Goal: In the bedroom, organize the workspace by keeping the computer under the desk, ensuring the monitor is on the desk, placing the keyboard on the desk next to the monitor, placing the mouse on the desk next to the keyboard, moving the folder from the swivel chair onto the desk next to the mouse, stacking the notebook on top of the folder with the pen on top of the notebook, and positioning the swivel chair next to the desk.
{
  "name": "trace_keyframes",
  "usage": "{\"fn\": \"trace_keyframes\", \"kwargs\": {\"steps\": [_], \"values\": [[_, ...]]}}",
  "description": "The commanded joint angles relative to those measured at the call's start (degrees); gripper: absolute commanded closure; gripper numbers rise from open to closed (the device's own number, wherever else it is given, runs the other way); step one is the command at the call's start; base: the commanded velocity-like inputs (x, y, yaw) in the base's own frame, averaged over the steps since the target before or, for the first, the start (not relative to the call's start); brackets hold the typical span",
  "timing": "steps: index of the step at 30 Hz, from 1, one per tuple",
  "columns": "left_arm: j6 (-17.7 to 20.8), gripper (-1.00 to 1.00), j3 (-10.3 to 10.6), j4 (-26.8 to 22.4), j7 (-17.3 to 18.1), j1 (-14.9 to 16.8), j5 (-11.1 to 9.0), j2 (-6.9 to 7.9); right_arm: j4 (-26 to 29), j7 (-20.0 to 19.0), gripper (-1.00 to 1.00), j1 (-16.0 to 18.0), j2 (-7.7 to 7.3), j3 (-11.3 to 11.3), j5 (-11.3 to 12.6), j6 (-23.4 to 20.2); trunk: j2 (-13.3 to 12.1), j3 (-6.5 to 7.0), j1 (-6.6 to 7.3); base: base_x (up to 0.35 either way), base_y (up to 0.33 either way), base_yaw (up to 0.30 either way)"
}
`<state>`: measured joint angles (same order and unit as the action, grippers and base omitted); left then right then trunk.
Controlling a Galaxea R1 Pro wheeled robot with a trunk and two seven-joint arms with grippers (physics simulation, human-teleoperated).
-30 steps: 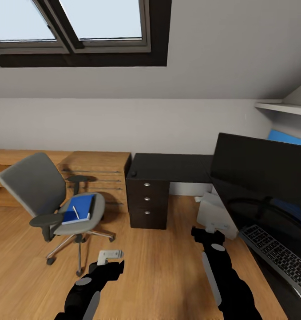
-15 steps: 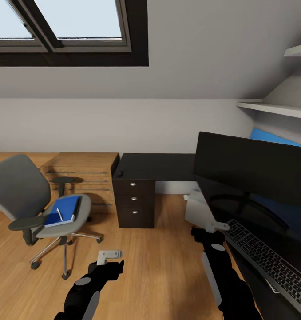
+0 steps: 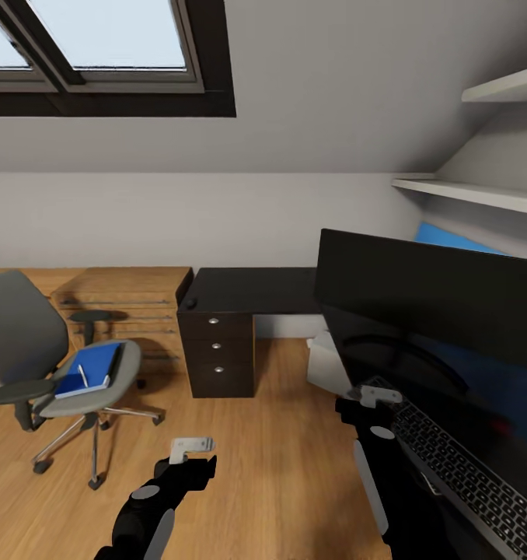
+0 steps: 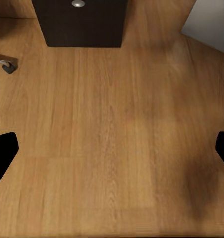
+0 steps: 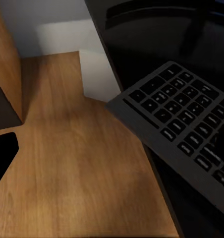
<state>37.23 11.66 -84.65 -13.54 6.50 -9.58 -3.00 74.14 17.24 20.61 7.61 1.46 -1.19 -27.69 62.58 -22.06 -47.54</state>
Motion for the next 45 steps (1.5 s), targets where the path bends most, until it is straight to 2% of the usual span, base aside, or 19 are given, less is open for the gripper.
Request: {"fn": "trace_keyframes", "kwargs": {"steps": [1,11,21,28,31,32,33,35,37,40,41,42,43,44,45], "values": [[0.21,-1.0,0.05,-0.08,-0.52,0.03,-0.61,0.01,0.06,0.07,-1.0,0.05,0.04,0.03,-0.12,-0.35,0.05,-0.05,0.01,-0.111,-0.031,-0.219],[0.21,-1.0,0.0,-0.12,-0.52,0.02,-0.61,0.01,0.1,0.07,-1.0,0.05,0.04,0.04,-0.12,-0.35,0.05,0.13,0.01,-0.117,-0.008,-0.219],[0.21,-1.0,-0.24,-0.24,-0.52,0.04,-0.61,0.08,0.11,0.06,-1.0,0.05,0.0,0.07,-0.13,-0.34,0.05,0.15,0.01,-0.024,-0.001,-0.033],[0.18,-1.0,-1.52,-0.39,-0.52,0.02,-0.61,0.03,1.07,-0.1,-1.0,0.05,-0.22,0.02,-0.29,-0.29,0.05,0.15,0.01,-0.001,0.0,-0.002],[0.14,-1.0,-2.42,-0.49,-0.52,0.03,-0.61,0.01,1.14,-0.16,-1.0,0.36,-1.21,0.15,-0.63,-0.33,0.05,0.15,0.01,0.0,0.0,0.0],[0.13,-1.0,-2.62,-0.51,-0.52,0.01,-0.61,0.01,-1.47,-0.11,-1.0,2.18,-2.64,0.21,-0.6,-0.22,0.05,0.15,0.01,0.0,0.0,0.0],[0.12,-1.0,-2.65,-0.53,-0.52,0.01,-0.61,0.01,-2.56,-0.09,-1.0,3.21,-3.18,0.22,-0.58,-0.1,0.05,0.15,0.01,0.0,0.0,0.0],[0.07,-1.0,-2.73,-0.59,-0.54,0.02,-0.61,0.01,-8.14,0.0,-1.0,8.94,-5.62,0.47,-0.38,1.05,0.05,0.15,0.01,0.0,0.0,0.0],[-0.11,-1.0,-2.76,-0.65,-0.63,0.01,-0.61,-0.01,-16.99,-0.01,-1.0,15.32,-7.48,1.64,-0.25,3.33,0.05,0.15,0.01,0.0,0.0,0.0],[-0.48,-1.0,-2.77,-0.67,-0.66,0.0,-0.61,0.0,-25.52,-0.04,-1.0,20.24,-8.49,3.18,-0.19,6.66,0.05,0.15,0.01,0.0,0.0,0.0],[-0.61,-1.0,-2.77,-0.68,-0.67,0.0,-0.61,0.0,-28.68,-0.07,-1.0,21.95,-8.88,3.73,-0.18,8.16,0.05,0.15,0.01,0.0,0.0,0.0],[-0.82,-1.0,-2.78,-0.68,-0.68,0.0,-0.61,0.01,-35.25,-0.13,-1.0,25.26,-9.74,4.73,-0.14,11.46,0.05,0.15,0.01,0.0,0.0,0.0],[-0.9,-1.0,-2.78,-0.69,-0.68,0.02,-0.61,0.01,-38.57,-0.16,-1.0,26.82,-10.2,5.13,-0.1,13.19,0.05,0.15,0.01,0.0,0.0,0.0],[-1.04,-1.0,-2.78,-0.69,-0.69,0.03,-0.61,0.01,-45.67,-0.31,-1.0,29.63,-11.14,5.85,0.07,17.16,0.05,0.15,0.01,0.0,0.0,0.0],[-1.09,-1.0,-2.78,-0.69,-0.69,0.02,-0.61,0.01,-48.75,-0.41,-1.0,30.73,-11.54,6.2,0.23,19.04,0.05,0.15,0.01,0.0,0.0,0.0]]}}
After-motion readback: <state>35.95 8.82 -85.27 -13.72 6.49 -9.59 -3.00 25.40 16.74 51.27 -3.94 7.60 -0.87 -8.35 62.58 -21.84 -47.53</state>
